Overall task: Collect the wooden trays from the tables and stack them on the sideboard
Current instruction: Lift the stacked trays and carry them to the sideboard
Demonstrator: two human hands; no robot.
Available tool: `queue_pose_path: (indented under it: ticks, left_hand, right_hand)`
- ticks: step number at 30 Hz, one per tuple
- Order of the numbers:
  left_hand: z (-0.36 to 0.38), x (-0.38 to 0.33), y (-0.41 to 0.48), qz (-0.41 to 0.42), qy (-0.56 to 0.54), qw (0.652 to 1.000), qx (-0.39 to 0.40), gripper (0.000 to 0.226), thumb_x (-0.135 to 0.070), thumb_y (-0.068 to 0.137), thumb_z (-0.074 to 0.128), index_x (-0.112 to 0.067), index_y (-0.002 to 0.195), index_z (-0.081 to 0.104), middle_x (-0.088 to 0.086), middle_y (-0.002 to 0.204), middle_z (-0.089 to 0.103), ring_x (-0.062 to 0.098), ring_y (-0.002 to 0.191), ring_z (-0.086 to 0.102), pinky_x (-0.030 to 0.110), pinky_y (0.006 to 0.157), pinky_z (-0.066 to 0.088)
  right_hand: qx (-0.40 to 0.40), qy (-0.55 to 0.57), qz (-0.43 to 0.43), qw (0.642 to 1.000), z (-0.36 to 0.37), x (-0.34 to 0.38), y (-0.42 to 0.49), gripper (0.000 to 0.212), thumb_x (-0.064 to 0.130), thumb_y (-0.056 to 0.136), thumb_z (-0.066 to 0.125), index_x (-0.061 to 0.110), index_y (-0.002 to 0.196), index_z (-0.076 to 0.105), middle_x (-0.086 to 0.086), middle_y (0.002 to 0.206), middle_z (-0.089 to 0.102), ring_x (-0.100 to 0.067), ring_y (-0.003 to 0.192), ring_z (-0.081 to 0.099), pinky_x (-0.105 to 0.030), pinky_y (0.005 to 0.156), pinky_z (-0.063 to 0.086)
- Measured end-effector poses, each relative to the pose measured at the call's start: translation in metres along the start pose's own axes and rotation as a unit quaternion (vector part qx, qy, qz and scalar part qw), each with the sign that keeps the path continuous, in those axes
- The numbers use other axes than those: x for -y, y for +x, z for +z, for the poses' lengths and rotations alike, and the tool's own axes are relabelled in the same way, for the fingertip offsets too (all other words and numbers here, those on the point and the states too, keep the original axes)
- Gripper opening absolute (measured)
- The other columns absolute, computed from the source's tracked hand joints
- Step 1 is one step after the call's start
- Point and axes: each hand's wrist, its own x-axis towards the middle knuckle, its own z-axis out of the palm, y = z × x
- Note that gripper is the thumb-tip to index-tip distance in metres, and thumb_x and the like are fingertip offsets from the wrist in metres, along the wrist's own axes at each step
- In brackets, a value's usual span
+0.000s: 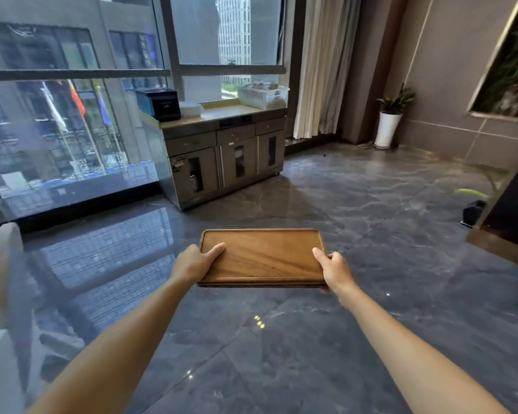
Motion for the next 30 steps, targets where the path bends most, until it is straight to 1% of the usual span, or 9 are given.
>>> queue_pose_path:
  ticks: [2, 4, 8, 11, 15, 22, 24, 27, 30]
  left_hand:
    - [0.013, -0.014, 0.045, -0.005, 0.010, 1.000, -0.006, 0.073, -0.071, 0.077, 0.047, -0.003, 0.099, 0.063, 0.014, 0.097, 0.069, 0.029, 0.090, 0.064, 0.038, 0.076, 0.048]
    - [0.027, -0.028, 0.098, -0.009, 0.012, 1.000, -0.013, 0.073, -0.071, 0.077, 0.047, -0.002, 0.097, 0.063, 0.014, 0.095, 0.069, 0.028, 0.087, 0.063, 0.036, 0.072, 0.046]
    - [0.043, -0.063, 0.212, -0.008, 0.010, 0.999, -0.029, 0.070, -0.066, 0.080, 0.049, -0.002, 0.101, 0.063, 0.015, 0.100, 0.069, 0.030, 0.089, 0.061, 0.036, 0.073, 0.043]
    - [0.044, -0.100, 0.299, -0.006, 0.001, 0.999, -0.031, 0.069, -0.065, 0.081, 0.048, -0.002, 0.105, 0.062, 0.016, 0.105, 0.068, 0.031, 0.095, 0.061, 0.037, 0.077, 0.043]
    - [0.043, -0.157, 0.405, 0.004, 0.006, 0.999, -0.051, 0.067, -0.065, 0.081, 0.048, -0.003, 0.105, 0.060, 0.014, 0.106, 0.065, 0.033, 0.103, 0.060, 0.037, 0.079, 0.041]
    - [0.079, -0.226, 0.559, -0.019, 0.006, 0.998, -0.057, 0.054, -0.062, 0.083, 0.049, -0.009, 0.091, 0.051, 0.006, 0.092, 0.056, 0.025, 0.086, 0.053, 0.034, 0.074, 0.040]
    - [0.095, -0.242, 0.604, -0.028, 0.012, 0.997, -0.065, 0.059, -0.062, 0.083, 0.049, -0.006, 0.099, 0.056, 0.009, 0.097, 0.060, 0.029, 0.095, 0.058, 0.034, 0.075, 0.040]
    - [0.116, -0.273, 0.679, -0.039, 0.013, 0.997, -0.072, 0.066, -0.062, 0.083, 0.049, -0.001, 0.107, 0.057, 0.015, 0.109, 0.064, 0.033, 0.106, 0.059, 0.037, 0.082, 0.043]
    - [0.125, -0.315, 0.754, -0.043, 0.015, 0.995, -0.088, 0.069, -0.063, 0.082, 0.048, 0.000, 0.107, 0.058, 0.018, 0.116, 0.064, 0.035, 0.108, 0.058, 0.037, 0.083, 0.043]
  right_hand:
    - [0.009, -0.006, -0.006, 1.000, 0.008, 0.011, 0.049, 0.039, 0.044, 0.090, 0.048, 0.005, 0.089, 0.048, -0.011, 0.095, 0.053, -0.030, 0.091, 0.053, -0.043, 0.076, 0.047]
    - [0.020, -0.015, -0.012, 1.000, 0.019, 0.022, 0.105, 0.038, 0.042, 0.092, 0.046, 0.004, 0.088, 0.046, -0.008, 0.088, 0.051, -0.026, 0.083, 0.052, -0.034, 0.061, 0.046]
    - [0.020, -0.012, -0.014, 1.000, 0.046, 0.053, 0.228, 0.038, 0.043, 0.090, 0.049, 0.010, 0.071, 0.045, -0.001, 0.075, 0.049, -0.025, 0.080, 0.051, -0.043, 0.070, 0.047]
    - [0.019, -0.016, -0.032, 0.999, 0.061, 0.093, 0.321, 0.038, 0.043, 0.090, 0.049, 0.016, 0.065, 0.040, 0.001, 0.072, 0.047, -0.022, 0.074, 0.049, -0.030, 0.056, 0.039]
    - [0.011, -0.004, -0.051, 0.999, 0.071, 0.143, 0.429, 0.038, 0.043, 0.089, 0.050, 0.018, 0.063, 0.038, 0.002, 0.069, 0.044, -0.024, 0.079, 0.047, -0.031, 0.060, 0.037]
    - [0.040, 0.002, -0.043, 0.998, 0.089, 0.187, 0.608, 0.035, 0.040, 0.091, 0.049, 0.006, 0.083, 0.047, -0.005, 0.081, 0.048, -0.014, 0.061, 0.045, -0.018, 0.027, 0.035]
    - [0.049, 0.005, -0.038, 0.998, 0.098, 0.193, 0.666, 0.036, 0.040, 0.090, 0.050, 0.009, 0.073, 0.046, -0.006, 0.082, 0.049, -0.017, 0.063, 0.048, -0.023, 0.032, 0.040]
    - [0.058, 0.005, -0.044, 0.997, 0.111, 0.209, 0.754, 0.036, 0.044, 0.088, 0.051, 0.014, 0.068, 0.046, -0.012, 0.089, 0.054, -0.033, 0.084, 0.059, -0.042, 0.058, 0.053]
    - [0.084, 0.014, -0.058, 0.995, 0.116, 0.242, 0.844, 0.034, 0.044, 0.089, 0.050, 0.016, 0.069, 0.045, -0.012, 0.090, 0.055, -0.039, 0.093, 0.062, -0.039, 0.055, 0.051]
